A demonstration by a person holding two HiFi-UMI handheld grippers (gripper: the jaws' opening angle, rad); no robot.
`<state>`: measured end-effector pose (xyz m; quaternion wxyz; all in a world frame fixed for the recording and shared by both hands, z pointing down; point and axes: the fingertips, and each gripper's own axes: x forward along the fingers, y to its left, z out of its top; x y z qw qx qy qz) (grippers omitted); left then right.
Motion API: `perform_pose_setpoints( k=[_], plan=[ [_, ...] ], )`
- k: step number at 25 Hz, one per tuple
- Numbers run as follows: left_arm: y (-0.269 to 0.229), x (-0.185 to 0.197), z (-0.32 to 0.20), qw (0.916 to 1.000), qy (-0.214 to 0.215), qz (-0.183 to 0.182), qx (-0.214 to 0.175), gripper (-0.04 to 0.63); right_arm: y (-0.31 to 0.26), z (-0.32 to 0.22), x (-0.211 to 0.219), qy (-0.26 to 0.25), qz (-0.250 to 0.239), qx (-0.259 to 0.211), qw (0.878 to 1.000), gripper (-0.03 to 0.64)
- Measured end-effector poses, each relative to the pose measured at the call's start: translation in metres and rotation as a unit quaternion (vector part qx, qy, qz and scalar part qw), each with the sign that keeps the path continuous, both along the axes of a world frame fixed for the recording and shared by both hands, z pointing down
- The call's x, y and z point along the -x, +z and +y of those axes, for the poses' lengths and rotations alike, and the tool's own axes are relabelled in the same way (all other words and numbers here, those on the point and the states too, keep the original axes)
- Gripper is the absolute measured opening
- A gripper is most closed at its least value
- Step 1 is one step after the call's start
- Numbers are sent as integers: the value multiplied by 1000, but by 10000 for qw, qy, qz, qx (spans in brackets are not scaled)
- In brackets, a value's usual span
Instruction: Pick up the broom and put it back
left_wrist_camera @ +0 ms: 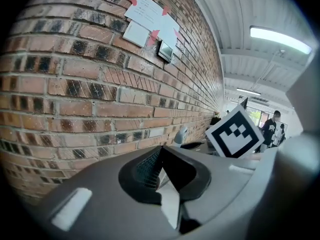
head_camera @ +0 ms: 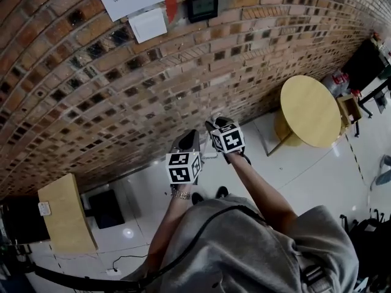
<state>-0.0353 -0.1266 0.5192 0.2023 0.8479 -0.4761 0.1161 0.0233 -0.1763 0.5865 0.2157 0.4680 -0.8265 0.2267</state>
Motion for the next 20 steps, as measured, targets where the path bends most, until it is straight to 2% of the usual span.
perform_pose_setpoints(
  k=[15, 20],
  plan=[
    [38, 41, 4, 9966, -639, -168, 490, 5, 161, -40, 3, -352, 524, 1158, 9913, 95],
    [55, 44, 1, 9945, -779, -228, 667, 3, 198, -57, -6, -441, 686, 1344, 9876, 95]
  ],
)
